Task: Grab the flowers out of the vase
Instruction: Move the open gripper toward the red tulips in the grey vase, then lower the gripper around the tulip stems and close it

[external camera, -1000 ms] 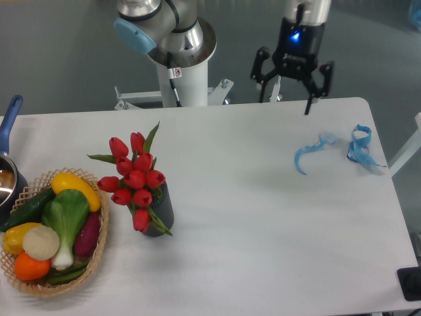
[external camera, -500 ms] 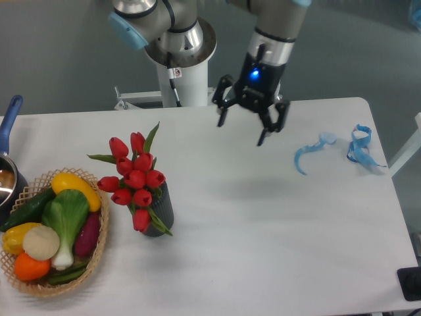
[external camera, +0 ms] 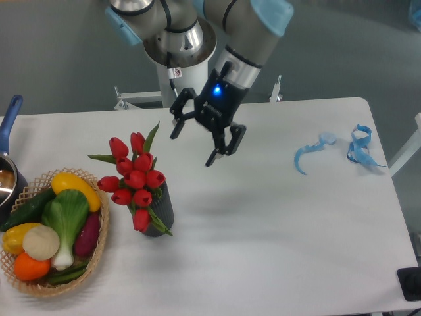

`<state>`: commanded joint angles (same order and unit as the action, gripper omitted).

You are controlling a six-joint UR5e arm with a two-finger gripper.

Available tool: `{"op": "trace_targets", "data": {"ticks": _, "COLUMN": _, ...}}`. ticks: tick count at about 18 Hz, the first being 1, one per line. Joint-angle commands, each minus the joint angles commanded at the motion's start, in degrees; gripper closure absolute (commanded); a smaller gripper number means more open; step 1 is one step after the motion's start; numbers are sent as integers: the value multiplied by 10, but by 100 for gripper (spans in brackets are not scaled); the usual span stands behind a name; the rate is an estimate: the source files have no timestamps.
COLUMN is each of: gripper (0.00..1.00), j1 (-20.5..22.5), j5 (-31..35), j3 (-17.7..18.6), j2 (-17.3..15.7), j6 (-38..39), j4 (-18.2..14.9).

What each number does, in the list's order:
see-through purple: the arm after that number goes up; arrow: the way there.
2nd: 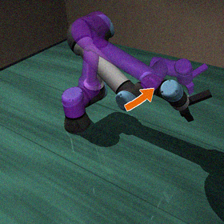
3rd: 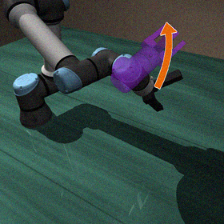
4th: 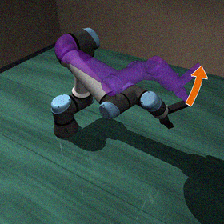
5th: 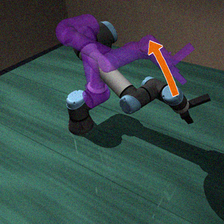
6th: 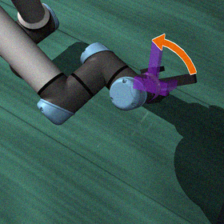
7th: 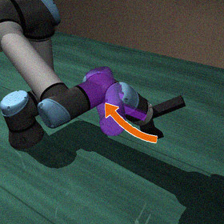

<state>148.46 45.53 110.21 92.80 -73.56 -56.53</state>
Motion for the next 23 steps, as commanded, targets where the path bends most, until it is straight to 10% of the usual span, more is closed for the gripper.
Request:
{"op": "trace_targets", "data": {"ticks": 19, "gripper": 1, "j1": -62, "j5": -40, "j3": -3, "j2": 70, "j6": -1, "j4": 65}}
{"op": "trace_targets", "data": {"ticks": 23, "gripper": 38, "j1": -62, "j5": -46, "j3": -4, "j2": 73, "j6": -1, "j4": 65}}
